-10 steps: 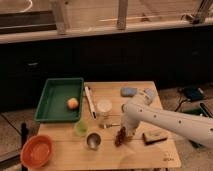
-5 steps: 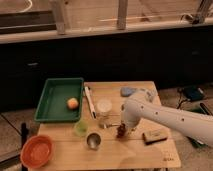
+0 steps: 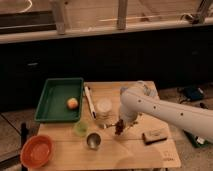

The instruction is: Place grapes in red bowl

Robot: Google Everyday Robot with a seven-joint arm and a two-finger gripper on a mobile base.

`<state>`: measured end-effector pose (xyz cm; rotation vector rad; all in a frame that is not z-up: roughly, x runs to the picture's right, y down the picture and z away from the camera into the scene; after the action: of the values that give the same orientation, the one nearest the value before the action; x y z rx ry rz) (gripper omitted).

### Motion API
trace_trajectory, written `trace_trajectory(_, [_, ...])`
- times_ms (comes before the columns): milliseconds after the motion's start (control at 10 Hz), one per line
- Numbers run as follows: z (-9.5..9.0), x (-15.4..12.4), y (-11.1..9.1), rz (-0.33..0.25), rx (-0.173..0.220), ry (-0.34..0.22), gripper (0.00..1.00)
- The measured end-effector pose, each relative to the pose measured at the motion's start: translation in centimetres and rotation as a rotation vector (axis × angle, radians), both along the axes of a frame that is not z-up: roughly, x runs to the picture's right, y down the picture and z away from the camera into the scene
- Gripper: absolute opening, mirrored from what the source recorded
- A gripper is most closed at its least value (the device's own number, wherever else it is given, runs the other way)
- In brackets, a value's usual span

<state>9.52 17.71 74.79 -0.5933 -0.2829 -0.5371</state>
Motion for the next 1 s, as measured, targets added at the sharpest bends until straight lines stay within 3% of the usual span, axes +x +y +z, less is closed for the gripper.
trace_trajectory(900, [-4.1, -3.3, -3.1, -0.123, 0.030, -0.053, 0.03])
trace_trajectory(1000, [-4.6, -4.7, -3.5, -0.147, 0.040, -0.072, 0.03])
